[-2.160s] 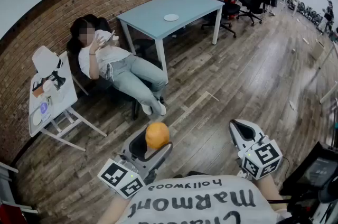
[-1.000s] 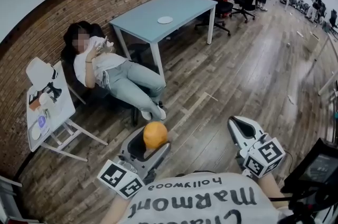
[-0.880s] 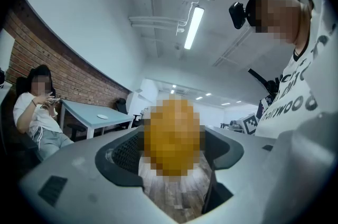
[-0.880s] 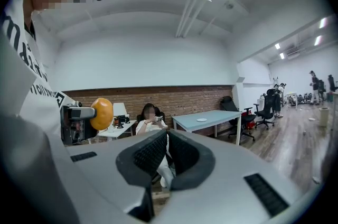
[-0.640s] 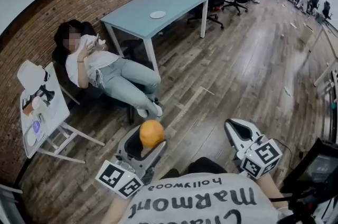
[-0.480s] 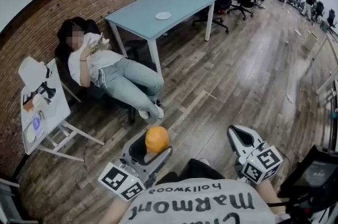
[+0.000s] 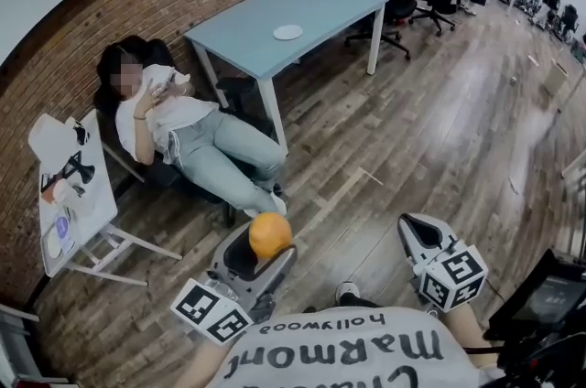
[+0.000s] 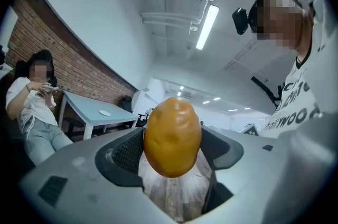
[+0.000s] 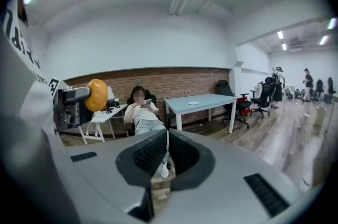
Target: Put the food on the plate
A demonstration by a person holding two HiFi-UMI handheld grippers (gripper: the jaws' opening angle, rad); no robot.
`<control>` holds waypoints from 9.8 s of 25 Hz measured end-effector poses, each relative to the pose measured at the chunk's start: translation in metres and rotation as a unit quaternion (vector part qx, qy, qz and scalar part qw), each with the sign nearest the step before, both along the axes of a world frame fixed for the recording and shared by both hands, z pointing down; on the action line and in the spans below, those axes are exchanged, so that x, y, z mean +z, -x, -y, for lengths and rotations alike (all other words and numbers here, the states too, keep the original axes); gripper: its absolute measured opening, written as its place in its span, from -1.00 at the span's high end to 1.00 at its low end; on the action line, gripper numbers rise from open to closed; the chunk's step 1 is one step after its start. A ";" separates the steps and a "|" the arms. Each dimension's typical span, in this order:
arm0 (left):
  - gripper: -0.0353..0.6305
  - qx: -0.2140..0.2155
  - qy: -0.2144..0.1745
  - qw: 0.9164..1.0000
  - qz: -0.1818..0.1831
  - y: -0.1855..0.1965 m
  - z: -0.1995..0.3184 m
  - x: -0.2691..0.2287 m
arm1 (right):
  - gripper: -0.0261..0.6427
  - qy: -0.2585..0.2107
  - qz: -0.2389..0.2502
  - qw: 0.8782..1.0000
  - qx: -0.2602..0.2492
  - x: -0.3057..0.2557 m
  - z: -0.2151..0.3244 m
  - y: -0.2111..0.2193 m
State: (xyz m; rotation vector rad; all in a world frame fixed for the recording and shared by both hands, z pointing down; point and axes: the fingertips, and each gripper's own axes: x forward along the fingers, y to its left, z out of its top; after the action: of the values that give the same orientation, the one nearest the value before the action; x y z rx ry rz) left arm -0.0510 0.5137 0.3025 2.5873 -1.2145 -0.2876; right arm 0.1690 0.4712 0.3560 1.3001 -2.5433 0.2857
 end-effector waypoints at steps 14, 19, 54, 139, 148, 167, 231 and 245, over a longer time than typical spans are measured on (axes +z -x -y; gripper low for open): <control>-0.09 -0.027 0.010 0.999 0.018 -0.068 0.076 0.008 | 0.89 0.037 0.117 0.992 -0.032 0.012 0.095 -0.061; -0.09 -0.046 0.034 0.998 0.010 -0.073 0.081 0.018 | 0.89 0.065 0.140 0.987 -0.034 0.025 0.107 -0.069; -0.09 -0.026 0.052 0.998 -0.018 -0.042 0.201 0.045 | 0.89 0.096 0.047 0.994 -0.030 0.050 0.197 -0.035; -0.09 -0.155 0.068 0.985 0.031 -0.048 0.685 0.046 | 0.89 0.144 0.070 0.973 -0.164 0.064 0.738 -0.014; -0.09 -0.148 0.089 0.985 0.031 -0.028 0.709 0.064 | 0.89 0.171 0.079 0.969 -0.159 0.085 0.766 0.015; -0.09 -0.184 0.093 0.979 0.003 0.100 0.862 0.054 | 0.89 0.190 0.088 0.968 -0.139 0.076 0.898 0.127; -0.09 -0.026 0.291 0.920 0.261 0.068 1.106 0.239 | 0.89 0.256 0.057 0.932 -0.250 0.129 1.145 0.234; -0.10 -0.055 0.261 0.941 0.210 0.086 1.104 0.199 | 0.89 0.244 0.071 0.937 -0.238 0.114 1.142 0.230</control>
State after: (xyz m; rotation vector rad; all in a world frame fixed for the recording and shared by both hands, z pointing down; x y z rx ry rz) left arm -0.1369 -0.5904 0.5013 2.1672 -1.3432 0.5292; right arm -0.0612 -0.6709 0.4701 0.4808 -2.5617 0.8567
